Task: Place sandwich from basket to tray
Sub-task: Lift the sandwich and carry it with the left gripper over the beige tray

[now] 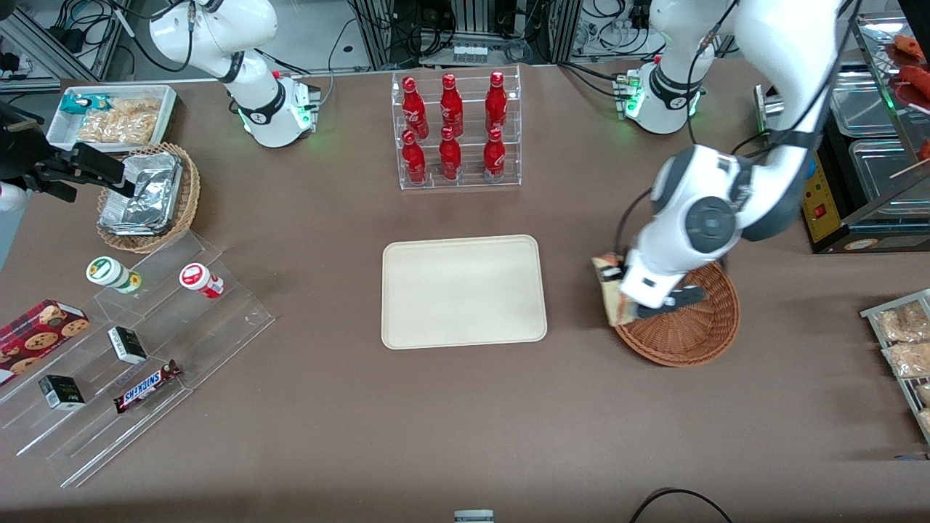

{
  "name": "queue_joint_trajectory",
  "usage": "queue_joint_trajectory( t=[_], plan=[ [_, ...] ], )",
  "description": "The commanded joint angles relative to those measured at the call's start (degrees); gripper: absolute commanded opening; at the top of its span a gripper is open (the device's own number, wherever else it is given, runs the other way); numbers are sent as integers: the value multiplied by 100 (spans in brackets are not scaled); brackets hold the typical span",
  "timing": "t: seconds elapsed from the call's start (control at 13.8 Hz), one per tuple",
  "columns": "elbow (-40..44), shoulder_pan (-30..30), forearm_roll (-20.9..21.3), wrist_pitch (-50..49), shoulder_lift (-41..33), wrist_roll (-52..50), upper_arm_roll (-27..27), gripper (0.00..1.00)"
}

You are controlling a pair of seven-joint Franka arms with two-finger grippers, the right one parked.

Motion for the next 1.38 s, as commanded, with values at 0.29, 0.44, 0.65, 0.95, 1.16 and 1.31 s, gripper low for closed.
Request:
queue_joint_trajectory(
  t=[0.29, 0.44, 0.65, 0.95, 1.16, 1.31],
  plan=[
    [1898, -1329, 807, -105, 1614, -1607, -79, 9],
    [2233, -1620, 1036, -88, 1905, -1994, -79, 9],
    [2646, -2120, 1168, 9, 2256, -2346, -26, 8],
    [3104, -2552, 1705, 62, 2775, -2892, -26, 8],
    [3149, -2737, 1705, 149, 2951, -2884, -35, 8],
    [3140, -2816, 1705, 299, 3022, -2858, -35, 8]
  ],
)
